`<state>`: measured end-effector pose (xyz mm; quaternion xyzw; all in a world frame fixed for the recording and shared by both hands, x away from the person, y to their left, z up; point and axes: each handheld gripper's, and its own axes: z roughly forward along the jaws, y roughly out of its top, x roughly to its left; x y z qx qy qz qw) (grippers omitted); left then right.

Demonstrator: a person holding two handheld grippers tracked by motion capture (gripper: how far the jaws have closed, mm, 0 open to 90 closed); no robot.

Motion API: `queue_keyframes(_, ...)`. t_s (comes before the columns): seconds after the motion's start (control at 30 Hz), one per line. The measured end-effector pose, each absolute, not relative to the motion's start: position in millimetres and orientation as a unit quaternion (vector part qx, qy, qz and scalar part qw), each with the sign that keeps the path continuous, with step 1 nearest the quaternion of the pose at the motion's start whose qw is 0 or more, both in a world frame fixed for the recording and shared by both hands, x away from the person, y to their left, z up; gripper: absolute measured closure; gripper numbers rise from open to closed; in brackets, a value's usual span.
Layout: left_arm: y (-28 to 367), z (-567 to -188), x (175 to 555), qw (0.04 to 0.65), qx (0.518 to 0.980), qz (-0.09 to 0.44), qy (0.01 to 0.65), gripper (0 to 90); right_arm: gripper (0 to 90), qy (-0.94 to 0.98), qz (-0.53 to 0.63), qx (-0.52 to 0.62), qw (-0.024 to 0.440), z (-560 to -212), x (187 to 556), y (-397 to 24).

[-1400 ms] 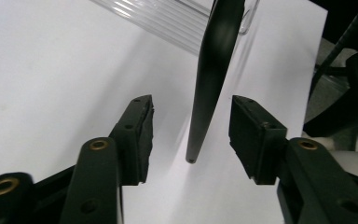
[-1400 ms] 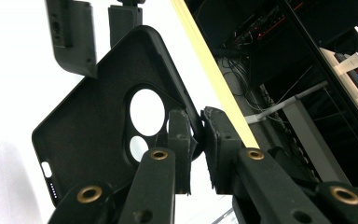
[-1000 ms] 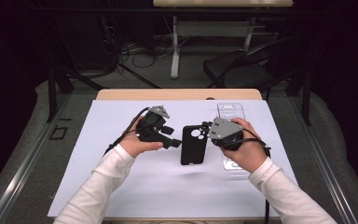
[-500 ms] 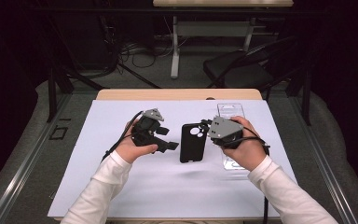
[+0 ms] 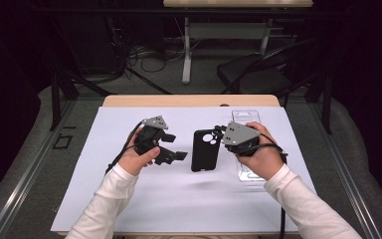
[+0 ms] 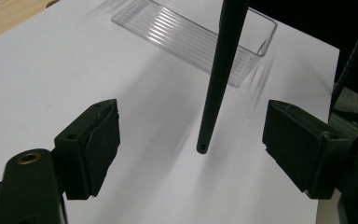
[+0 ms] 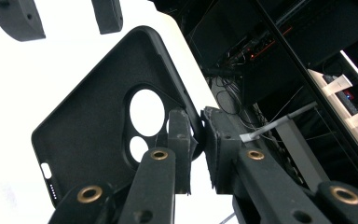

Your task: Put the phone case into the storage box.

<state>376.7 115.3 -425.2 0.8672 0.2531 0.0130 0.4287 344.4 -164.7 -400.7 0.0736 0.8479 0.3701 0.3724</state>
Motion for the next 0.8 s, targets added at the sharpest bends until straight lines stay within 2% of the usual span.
queue_keyframes(0.47, 128, -427, 381, 0.434, 0.857, 0.020, 0.277, 15.1, 81.4, 0.841, 0.370, 0.074, 0.389, -395, 350, -178)
queue_keyframes(0.6, 131, -429, 381, 0.435, 0.856, 0.020, 0.278, 7.5, 81.4, 0.838, 0.368, 0.078, 0.396, -391, 352, -184)
queue_keyframes(0.8, 134, -430, 382, 0.430, 0.858, 0.021, 0.280, 6.7, 81.5, 0.835, 0.366, 0.086, 0.402, -386, 355, -193)
